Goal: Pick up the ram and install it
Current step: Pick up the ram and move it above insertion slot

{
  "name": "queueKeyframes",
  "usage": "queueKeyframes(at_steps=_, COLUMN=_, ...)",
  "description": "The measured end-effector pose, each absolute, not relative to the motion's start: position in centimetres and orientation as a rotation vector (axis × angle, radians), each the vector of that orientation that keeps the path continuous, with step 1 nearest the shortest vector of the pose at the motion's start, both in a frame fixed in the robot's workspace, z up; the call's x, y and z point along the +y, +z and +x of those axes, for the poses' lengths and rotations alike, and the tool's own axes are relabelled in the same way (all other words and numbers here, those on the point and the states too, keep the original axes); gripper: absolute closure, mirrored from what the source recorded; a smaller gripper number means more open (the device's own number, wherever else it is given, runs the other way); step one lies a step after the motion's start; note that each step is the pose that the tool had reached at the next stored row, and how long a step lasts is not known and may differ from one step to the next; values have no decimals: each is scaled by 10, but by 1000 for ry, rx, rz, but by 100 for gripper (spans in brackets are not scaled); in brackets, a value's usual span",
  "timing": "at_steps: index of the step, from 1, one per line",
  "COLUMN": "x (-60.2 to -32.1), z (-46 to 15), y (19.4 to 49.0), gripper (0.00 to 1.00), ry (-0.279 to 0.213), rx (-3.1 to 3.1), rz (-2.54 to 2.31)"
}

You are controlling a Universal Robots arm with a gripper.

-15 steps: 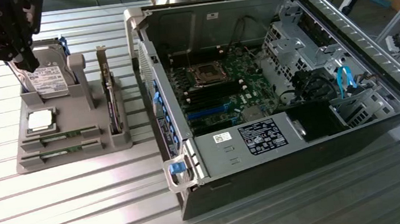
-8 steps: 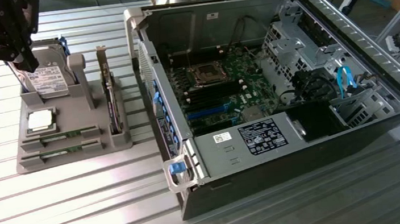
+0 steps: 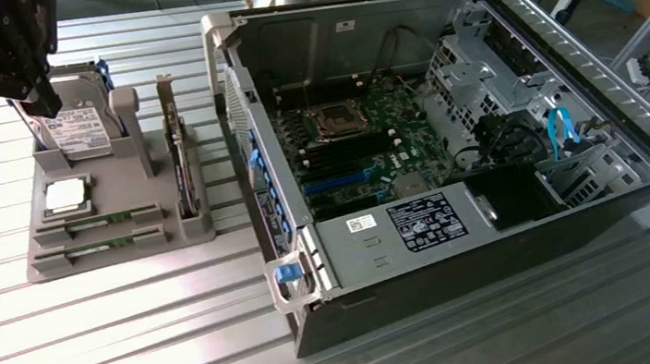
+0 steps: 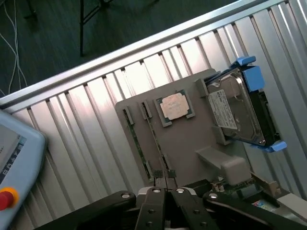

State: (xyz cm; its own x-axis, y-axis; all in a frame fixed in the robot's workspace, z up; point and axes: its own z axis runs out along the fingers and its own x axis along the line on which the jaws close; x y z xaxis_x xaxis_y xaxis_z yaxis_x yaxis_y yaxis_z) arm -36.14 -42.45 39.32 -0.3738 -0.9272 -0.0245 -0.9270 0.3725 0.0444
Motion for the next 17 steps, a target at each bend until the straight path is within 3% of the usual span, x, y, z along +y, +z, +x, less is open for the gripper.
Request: queueKeyframes(at_steps=17, x=-424, z=-362, y=393, gripper=90, ry=-78, rx=-2403, rz=2008)
